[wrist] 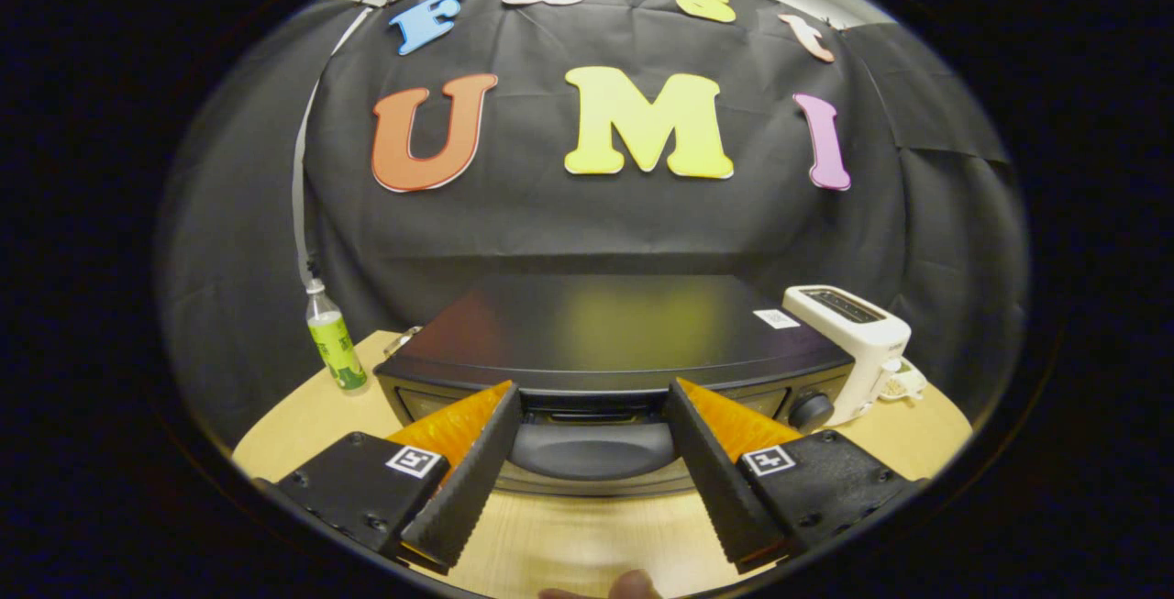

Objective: Open the toaster oven, put the food inside, and close the toaster oven door.

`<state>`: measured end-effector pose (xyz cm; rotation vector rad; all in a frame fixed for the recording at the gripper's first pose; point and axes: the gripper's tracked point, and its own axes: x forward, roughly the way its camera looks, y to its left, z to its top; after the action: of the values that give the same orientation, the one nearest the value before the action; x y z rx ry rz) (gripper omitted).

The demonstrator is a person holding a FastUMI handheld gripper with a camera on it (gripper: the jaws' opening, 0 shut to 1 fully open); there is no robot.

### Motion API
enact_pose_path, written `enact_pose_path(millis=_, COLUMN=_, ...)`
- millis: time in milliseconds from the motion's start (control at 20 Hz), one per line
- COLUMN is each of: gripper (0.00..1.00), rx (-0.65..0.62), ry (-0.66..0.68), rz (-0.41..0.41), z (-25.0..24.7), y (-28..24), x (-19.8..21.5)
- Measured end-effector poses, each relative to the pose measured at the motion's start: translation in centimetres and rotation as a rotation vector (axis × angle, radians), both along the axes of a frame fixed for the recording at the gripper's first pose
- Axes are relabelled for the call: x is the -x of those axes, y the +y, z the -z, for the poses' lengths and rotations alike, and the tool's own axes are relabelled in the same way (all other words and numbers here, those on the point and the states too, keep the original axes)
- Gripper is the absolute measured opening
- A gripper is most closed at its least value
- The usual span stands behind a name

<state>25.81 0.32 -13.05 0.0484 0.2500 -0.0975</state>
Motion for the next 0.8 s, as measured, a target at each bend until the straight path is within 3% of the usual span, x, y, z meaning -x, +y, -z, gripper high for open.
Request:
enact_pose_path(millis=450, gripper=1.0, rx=0.022, ry=-0.025, rz=-0.008, z=1.0, y=0.2, x=1.8)
enact_pose_path(millis=800, gripper=1.0, rx=0.023, ry=0.06, rz=-0.032, z=3.2, y=0.8, x=6.7)
